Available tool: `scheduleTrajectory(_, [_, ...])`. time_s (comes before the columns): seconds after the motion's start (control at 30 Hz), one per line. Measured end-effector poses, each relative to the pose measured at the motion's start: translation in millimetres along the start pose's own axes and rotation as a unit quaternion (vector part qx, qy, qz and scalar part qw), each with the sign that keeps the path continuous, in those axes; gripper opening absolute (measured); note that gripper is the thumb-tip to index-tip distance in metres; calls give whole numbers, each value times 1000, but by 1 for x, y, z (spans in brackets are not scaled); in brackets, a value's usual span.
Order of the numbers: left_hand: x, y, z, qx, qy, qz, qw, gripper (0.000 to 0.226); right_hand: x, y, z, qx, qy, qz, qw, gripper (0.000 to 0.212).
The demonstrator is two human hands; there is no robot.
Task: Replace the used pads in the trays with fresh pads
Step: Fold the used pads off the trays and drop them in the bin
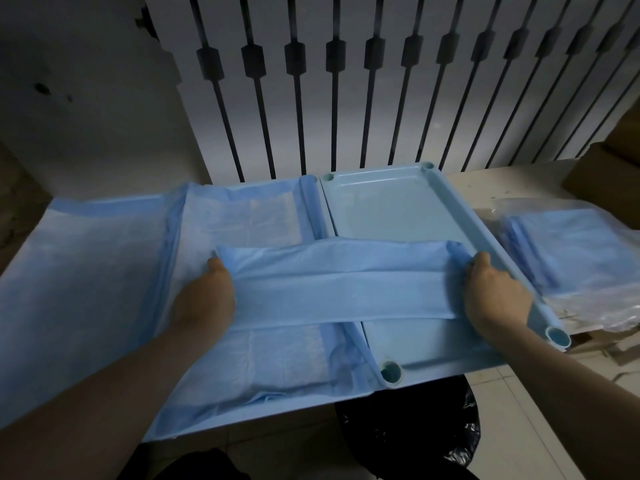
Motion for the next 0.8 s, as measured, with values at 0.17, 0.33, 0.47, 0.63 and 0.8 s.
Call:
scheduleTrajectory(0.17, [-5,3,-1,32,58,55,996,41,2,3,-4,78,-15,37,996,29])
scheduleTrajectory(0.33, [-7,36,-16,11,193,280,940,73,9,7,-15,249,-22,139,958,45])
scheduleTrajectory(0.47, [-25,118,-20,-129,88,337,929,69,17,5,-14,341,-20,156,927,44])
scheduleTrajectory(0.63, [-25,189,-7,-124,-23,349,929,63,33,10,-6,402,-32,178,898,39])
scheduleTrajectory(0.8, [-6,224,-6,-250,-37,328,910,57,34,14,-13,489,-17,141,861,38])
Point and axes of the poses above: each hand's wrist, its own x-axis towards the middle knuckle, its own z-axis out of the palm, y = z × x, the point moved 3 cm from there along x, towards the middle knuckle, and after that the axes turned 8 degrees about y, right-handed, at the moved point
